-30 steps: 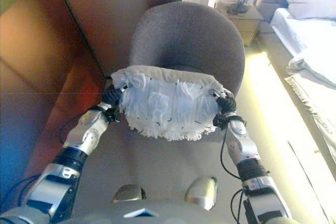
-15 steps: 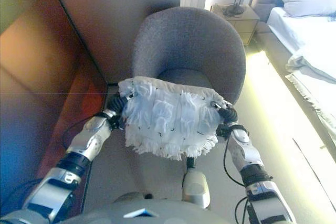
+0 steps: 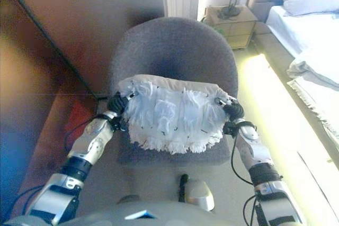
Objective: Pick up the cushion and take it to the sofa
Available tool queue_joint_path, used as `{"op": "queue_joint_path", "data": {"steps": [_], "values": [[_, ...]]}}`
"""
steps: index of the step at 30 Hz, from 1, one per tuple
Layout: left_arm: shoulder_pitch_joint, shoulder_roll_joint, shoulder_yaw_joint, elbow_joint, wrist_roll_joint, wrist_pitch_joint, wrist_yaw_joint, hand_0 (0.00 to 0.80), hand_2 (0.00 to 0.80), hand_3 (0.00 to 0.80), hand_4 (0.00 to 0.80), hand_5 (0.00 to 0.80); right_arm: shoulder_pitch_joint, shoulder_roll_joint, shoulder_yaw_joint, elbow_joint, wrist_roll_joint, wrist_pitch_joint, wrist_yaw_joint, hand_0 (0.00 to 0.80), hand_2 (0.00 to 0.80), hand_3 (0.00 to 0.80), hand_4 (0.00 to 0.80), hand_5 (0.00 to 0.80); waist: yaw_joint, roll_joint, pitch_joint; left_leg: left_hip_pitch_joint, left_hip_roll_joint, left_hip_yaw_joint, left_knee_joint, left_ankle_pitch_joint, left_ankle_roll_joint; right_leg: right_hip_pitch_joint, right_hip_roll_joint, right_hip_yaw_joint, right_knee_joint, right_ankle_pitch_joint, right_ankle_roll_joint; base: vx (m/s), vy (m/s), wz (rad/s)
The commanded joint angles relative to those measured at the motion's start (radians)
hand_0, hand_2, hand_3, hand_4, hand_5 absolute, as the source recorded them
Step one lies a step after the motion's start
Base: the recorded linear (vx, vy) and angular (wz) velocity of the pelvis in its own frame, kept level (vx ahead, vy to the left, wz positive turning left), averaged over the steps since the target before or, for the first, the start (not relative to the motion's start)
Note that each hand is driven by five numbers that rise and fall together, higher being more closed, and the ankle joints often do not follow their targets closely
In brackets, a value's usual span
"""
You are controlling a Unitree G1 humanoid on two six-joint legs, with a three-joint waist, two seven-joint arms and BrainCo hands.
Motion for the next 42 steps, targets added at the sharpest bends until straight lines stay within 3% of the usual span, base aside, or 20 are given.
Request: {"op": "queue_joint_path", "data": {"steps": [1, 4, 5, 8, 10, 13, 18, 21, 23, 25, 27, 29, 30, 34, 42], "values": [[-0.089, 0.013, 0.019, -0.077, -0.052, -0.074, -0.005, 0.800, 0.800, 0.800, 0.800, 0.800, -0.151, 0.001, -0.035, -0.097, 0.041, -0.056, -0.017, 0.800, 0.800, 0.800, 0.800, 0.800, 0.019, -0.028, -0.053, 0.037, -0.016, 0.096, -0.228, 0.119, 0.065, 0.075, -0.050, 0.068, -0.066, 0.023, 0.133, 0.197, 0.111, -0.06], [-0.139, 0.008, 0.011, -0.034, -0.070, -0.079, -0.021, 0.800, 0.800, 0.800, 0.800, 0.800, -0.201, -0.015, -0.024, -0.096, 0.039, -0.031, -0.049, 0.800, 0.800, 0.800, 0.800, 0.800, 0.039, -0.016, -0.049, 0.014, -0.016, 0.065, -0.436, 0.143, 0.056, 0.119, -0.058, 0.084, -0.071, -0.002, 0.159, 0.274, 0.158, 0.03], [-0.147, 0.007, 0.009, -0.021, -0.076, -0.084, -0.025, 0.800, 0.800, 0.800, 0.800, 0.800, -0.211, -0.016, -0.018, -0.093, 0.041, -0.023, -0.054, 0.800, 0.800, 0.800, 0.800, 0.800, 0.050, -0.009, -0.043, 0.004, -0.025, 0.036, -0.513, 0.150, 0.049, 0.143, -0.060, 0.091, -0.071, -0.016, 0.170, 0.281, 0.135, 0.02], [-0.144, 0.005, 0.008, -0.004, -0.065, -0.092, -0.015, 0.800, 0.800, 0.800, 0.800, 0.800, -0.223, 0.000, 0.006, -0.082, 0.048, -0.008, -0.062, 0.800, 0.800, 0.800, 0.800, 0.800, 0.086, -0.001, -0.046, -0.043, -0.037, -0.009, -0.617, 0.173, 0.040, 0.210, -0.071, 0.121, -0.092, -0.044, 0.191, 0.275, 0.110, -0.12], [-0.129, 0.013, 0.021, 0.009, -0.060, -0.096, -0.032, 0.800, 0.800, 0.800, 0.800, 0.800, -0.211, 0.010, 0.009, -0.083, 0.050, -0.004, -0.060, 0.800, 0.800, 0.800, 0.800, 0.800, 0.102, 0.000, -0.054, -0.062, -0.042, 0.000, -0.644, 0.163, 0.043, 0.254, -0.085, 0.121, -0.103, -0.061, 0.206, 0.264, 0.103, -0.32], [-0.128, 0.038, 0.041, 0.042, -0.067, -0.111, -0.069, 0.800, 0.800, 0.800, 0.800, 0.800, -0.201, 0.023, 0.006, -0.076, 0.057, -0.007, -0.060, 0.800, 0.800, 0.800, 0.800, 0.800, 0.107, 0.002, -0.066, -0.053, -0.057, 0.026, -0.649, 0.122, 0.064, 0.265, -0.117, 0.100, -0.083, -0.073, 0.226, 0.215, 0.131, -0.40], [-0.133, 0.054, 0.023, 0.026, -0.077, -0.106, -0.052, 0.800, 0.800, 0.800, 0.800, 0.800, -0.179, 0.037, -0.008, -0.069, 0.069, -0.033, -0.083, 0.800, 0.800, 0.800, 0.800, 0.800, 0.118, -0.005, -0.065, -0.060, -0.122, -0.012, -0.614, 0.062, 0.120, 0.210, -0.183, 0.119, 0.034, -0.014, 0.250, 0.138, 0.157, -0.34], [-0.158, 0.060, 0.001, 0.019, -0.064, -0.089, -0.047, 0.800, 0.800, 0.800, 0.800, 0.800, -0.188, 0.046, -0.018, -0.051, 0.053, -0.061, -0.126, 0.800, 0.800, 0.800, 0.800, 0.800, 0.129, 0.004, -0.043, -0.064, -0.170, -0.008, -0.558, 0.007, 0.173, 0.089, -0.284, 0.107, 0.331, 0.109, 0.231, 0.084, 0.249, 0.11], [-0.160, 0.058, -0.005, 0.012, -0.055, -0.072, -0.039, 0.800, 0.800, 0.800, 0.800, 0.800, -0.202, 0.044, -0.019, -0.034, 0.065, -0.058, -0.159, 0.800, 0.800, 0.800, 0.800, 0.800, 0.132, 0.009, -0.025, -0.030, -0.185, 0.005, -0.538, -0.022, 0.183, 0.017, -0.318, 0.089, 0.401, 0.131, 0.213, 0.155, 0.184, 0.13], [-0.155, 0.057, -0.006, -0.016, -0.043, -0.042, -0.022, 0.800, 0.800, 0.800, 0.800, 0.800, -0.227, 0.042, -0.023, 0.005, 0.064, -0.054, -0.171, 0.800, 0.800, 0.800, 0.800, 0.800, 0.134, 0.003, -0.011, 0.007, -0.188, 0.010, -0.537, -0.034, 0.170, -0.003, -0.300, 0.066, 0.290, 0.120, 0.209, 0.218, -0.028, -0.23], [-0.158, 0.071, -0.007, -0.028, -0.028, -0.034, -0.014, 0.800, 0.800, 0.800, 0.800, 0.800, -0.250, 0.033, -0.023, 0.028, 0.066, -0.057, -0.176, 0.800, 0.800, 0.800, 0.800, 0.800, 0.124, -0.017, 0.003, 0.028, -0.192, 0.005, -0.520, -0.067, 0.159, -0.040, -0.272, 0.071, 0.134, 0.145, 0.227, 0.180, -0.207, -0.51], [-0.197, 0.092, -0.019, -0.011, -0.037, -0.036, -0.005, 0.800, 0.800, 0.800, 0.800, 0.800, -0.295, 0.021, -0.022, 0.060, 0.080, -0.065, -0.186, 0.800, 0.800, 0.800, 0.800, 0.800, 0.118, -0.038, 0.041, 0.015, -0.179, -0.015, -0.427, -0.136, 0.160, -0.076, -0.267, 0.099, 0.094, 0.151, 0.247, 0.019, -0.259, -0.35], [-0.240, 0.095, -0.025, 0.006, -0.039, -0.039, 0.006, 0.800, 0.800, 0.800, 0.800, 0.800, -0.346, 0.012, -0.020, 0.097, 0.091, -0.076, -0.190, 0.800, 0.800, 0.800, 0.800, 0.800, 0.128, -0.046, 0.070, -0.044, -0.154, -0.024, -0.335, -0.158, 0.151, -0.083, -0.271, 0.102, 0.114, 0.111, 0.248, -0.163, -0.282, -0.04], [-0.397, 0.109, -0.069, 0.068, -0.073, -0.045, 0.026, 0.800, 0.800, 0.800, 0.800, 0.800, -0.462, -0.014, -0.014, 0.174, 0.160, -0.139, -0.218, 0.800, 0.800, 0.800, 0.800, 0.800, 0.145, -0.070, 0.151, -0.256, -0.076, -0.062, -0.117, -0.193, 0.113, -0.114, -0.264, 0.075, 0.167, 0.067, 0.255, -0.260, -0.296, 0.73], [-0.478, 0.107, -0.116, 0.068, -0.079, -0.039, 0.047, 0.800, 0.800, 0.800, 0.800, 0.800, -0.589, -0.116, -0.031, 0.234, 0.109, -0.126, -0.235, 0.800, 0.800, 0.800, 0.800, 0.800, 0.147, -0.075, 0.235, -0.389, -0.034, -0.123, -0.096, -0.163, 0.071, -0.199, -0.244, 0.070, 0.206, 0.020, 0.277, -0.099, -0.092, 0.01]]}}
